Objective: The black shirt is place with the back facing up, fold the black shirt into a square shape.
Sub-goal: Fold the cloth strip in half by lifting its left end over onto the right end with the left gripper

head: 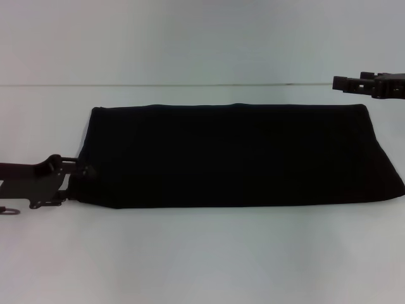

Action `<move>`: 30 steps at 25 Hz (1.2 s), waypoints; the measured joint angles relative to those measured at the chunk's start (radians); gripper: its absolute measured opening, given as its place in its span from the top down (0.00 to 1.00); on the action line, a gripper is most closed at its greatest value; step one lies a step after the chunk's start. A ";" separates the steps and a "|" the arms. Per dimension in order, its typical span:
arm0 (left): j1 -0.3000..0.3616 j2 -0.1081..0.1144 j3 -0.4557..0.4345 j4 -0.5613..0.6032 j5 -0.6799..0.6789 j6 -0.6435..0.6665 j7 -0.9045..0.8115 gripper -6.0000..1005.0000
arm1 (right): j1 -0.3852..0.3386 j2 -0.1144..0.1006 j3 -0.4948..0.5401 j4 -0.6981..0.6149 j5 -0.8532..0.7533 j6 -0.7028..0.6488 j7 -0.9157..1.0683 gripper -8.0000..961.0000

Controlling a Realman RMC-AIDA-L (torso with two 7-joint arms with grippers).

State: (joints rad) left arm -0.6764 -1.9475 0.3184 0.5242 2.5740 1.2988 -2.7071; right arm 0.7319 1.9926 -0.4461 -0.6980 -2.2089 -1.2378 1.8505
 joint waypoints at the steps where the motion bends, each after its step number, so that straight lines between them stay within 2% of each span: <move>1: 0.000 0.000 0.000 0.000 0.003 0.000 0.000 0.25 | 0.000 0.000 0.000 0.000 0.000 0.000 0.000 0.05; 2: 0.001 0.000 0.000 0.000 0.006 0.000 0.000 0.25 | 0.000 0.000 0.000 0.000 0.000 0.000 0.000 0.05; 10: 0.000 0.001 0.001 0.000 0.018 -0.010 0.001 0.48 | -0.001 0.000 0.000 0.000 0.000 0.000 -0.001 0.05; 22: 0.015 -0.005 0.018 -0.001 0.018 -0.034 0.063 0.92 | -0.002 -0.001 -0.007 0.002 0.000 0.009 -0.001 0.05; 27: 0.039 -0.007 0.008 0.040 0.013 -0.010 0.187 0.98 | -0.005 0.011 -0.006 0.008 0.021 0.014 -0.001 0.05; 30: 0.060 -0.007 -0.001 0.084 0.010 0.000 0.274 0.98 | -0.007 0.021 -0.007 0.009 0.034 0.020 -0.003 0.05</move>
State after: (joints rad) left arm -0.6167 -1.9542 0.3177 0.6084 2.5837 1.2988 -2.4333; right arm 0.7251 2.0132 -0.4532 -0.6890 -2.1746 -1.2175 1.8477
